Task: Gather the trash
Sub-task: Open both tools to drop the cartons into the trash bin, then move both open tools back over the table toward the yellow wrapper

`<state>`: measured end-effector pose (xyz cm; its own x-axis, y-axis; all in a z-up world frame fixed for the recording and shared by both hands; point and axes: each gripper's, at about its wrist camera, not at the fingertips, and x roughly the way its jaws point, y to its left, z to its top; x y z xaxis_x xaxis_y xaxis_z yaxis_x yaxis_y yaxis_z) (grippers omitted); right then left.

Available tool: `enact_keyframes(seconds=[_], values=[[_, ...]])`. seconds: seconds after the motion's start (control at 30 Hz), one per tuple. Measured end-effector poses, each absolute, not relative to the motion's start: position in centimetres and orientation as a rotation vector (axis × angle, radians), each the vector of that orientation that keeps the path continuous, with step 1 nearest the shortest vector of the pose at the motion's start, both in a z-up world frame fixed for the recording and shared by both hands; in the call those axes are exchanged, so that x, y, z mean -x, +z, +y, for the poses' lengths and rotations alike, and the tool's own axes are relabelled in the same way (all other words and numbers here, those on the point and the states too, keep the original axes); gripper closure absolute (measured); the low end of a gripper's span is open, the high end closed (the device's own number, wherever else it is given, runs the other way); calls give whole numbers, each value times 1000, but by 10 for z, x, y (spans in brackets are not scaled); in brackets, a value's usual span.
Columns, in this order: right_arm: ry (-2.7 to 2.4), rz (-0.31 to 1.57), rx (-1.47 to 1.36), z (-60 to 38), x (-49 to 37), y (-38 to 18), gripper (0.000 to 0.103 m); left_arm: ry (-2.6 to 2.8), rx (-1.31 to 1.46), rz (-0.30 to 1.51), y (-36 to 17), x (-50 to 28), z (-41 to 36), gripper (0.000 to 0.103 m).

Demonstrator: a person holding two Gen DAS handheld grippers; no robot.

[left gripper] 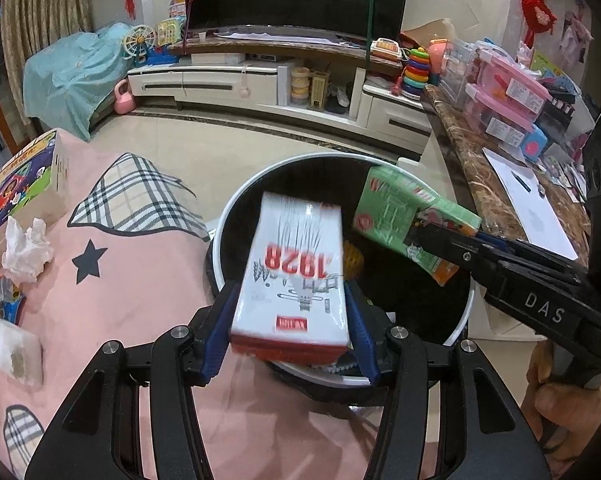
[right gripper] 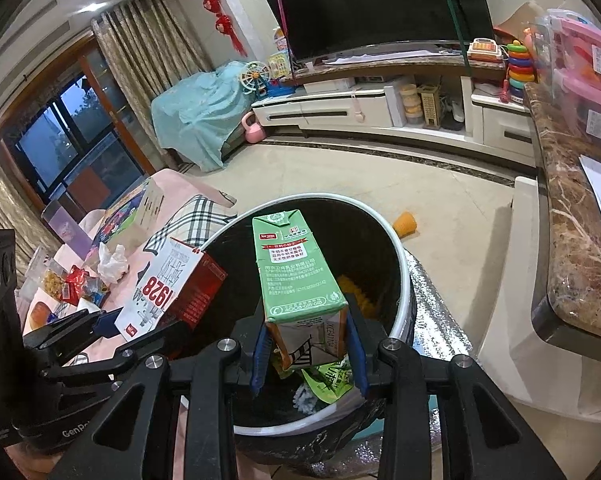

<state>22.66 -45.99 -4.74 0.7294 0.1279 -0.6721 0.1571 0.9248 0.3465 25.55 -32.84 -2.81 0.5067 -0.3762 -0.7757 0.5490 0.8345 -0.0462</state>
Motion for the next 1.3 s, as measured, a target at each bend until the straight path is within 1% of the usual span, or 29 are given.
enact_keyframes(seconds=[0.03, 0.07, 0.17, 0.23, 0.37, 0.43, 0.47, 0.8, 1.3], values=[[-16, 759, -405, -461, -227, -48, 67, -561, -216, 879, -28, -255, -327, 45], [-19, 758, -410, -462, -227, -47, 67, -557, -213, 878, -28, -255, -326, 40], [-32, 754, -418, -463, -225, -46, 64, -548, -197, 868, -27, -252, -317, 36], [-34, 742, -430, -464, -223, -44, 53, -527, -179, 866, -28, -249, -309, 34], [-25, 719, -443, -458, -217, -39, 41, -493, -137, 868, -32, -240, -285, 32], [-11, 709, -447, -452, -214, -37, 29, -474, -114, 868, -33, -235, -271, 32], [-6, 704, -444, -447, -212, -36, 28, -465, -103, 866, -34, -233, -265, 32], [84, 706, -441, -396, -205, -33, 19, -346, -25, 848, -42, -206, -190, 32], [234, 745, -391, -309, -203, -37, 17, -182, 95, 858, -56, -174, -84, 32]])
